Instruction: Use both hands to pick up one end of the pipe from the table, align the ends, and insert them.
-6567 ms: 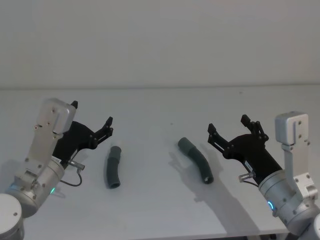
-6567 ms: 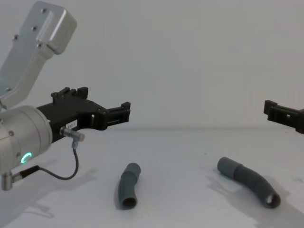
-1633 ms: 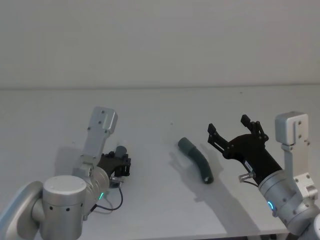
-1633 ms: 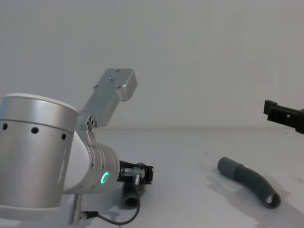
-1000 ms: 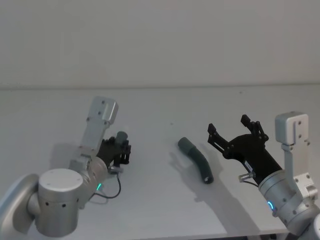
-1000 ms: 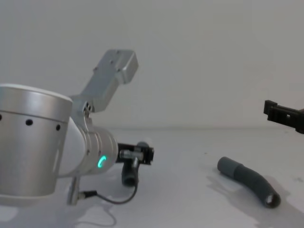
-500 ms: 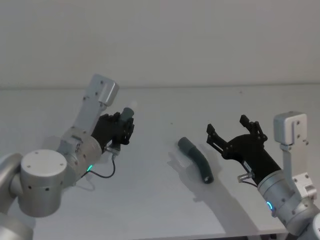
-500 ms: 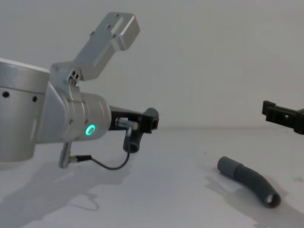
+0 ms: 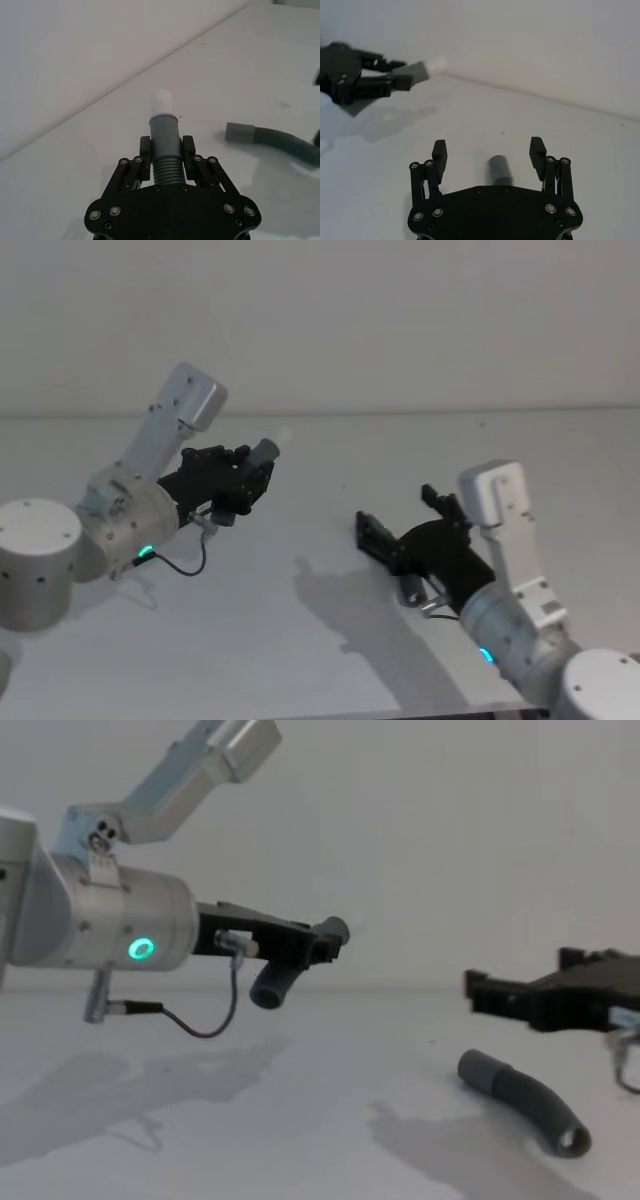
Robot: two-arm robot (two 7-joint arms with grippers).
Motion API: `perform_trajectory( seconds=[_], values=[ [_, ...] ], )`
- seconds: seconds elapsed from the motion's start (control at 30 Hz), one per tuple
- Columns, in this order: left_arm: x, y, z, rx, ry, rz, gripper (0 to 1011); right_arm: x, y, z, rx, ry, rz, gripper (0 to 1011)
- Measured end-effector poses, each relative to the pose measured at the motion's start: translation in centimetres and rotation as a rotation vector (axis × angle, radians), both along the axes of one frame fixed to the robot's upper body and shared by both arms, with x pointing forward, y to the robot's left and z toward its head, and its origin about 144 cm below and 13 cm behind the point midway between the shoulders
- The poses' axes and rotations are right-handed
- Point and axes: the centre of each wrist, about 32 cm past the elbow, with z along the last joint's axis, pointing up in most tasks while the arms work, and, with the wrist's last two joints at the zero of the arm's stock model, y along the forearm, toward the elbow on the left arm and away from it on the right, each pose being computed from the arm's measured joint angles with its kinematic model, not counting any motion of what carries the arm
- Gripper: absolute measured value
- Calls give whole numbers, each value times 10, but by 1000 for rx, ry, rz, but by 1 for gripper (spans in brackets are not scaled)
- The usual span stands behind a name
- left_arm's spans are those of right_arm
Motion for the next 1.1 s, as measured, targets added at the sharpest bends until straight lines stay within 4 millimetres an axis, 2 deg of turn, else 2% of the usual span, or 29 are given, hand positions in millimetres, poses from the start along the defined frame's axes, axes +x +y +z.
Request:
perform_trajectory(
  seconds=[0.17, 0.43, 0.8, 1.1],
  values=[
    [8, 15, 6, 12, 0, -83, 339, 4, 16, 3, -52, 39, 8, 1002],
    [21, 41, 16, 33, 11, -220, 339, 13, 30, 4, -102, 75, -27, 1002],
    [38, 73, 29, 57, 40, -394, 339, 22, 29, 4, -136, 106, -70, 1002],
    [53, 99, 39, 73, 80, -552, 339, 25, 20, 3, -163, 133, -55, 1002]
  ],
)
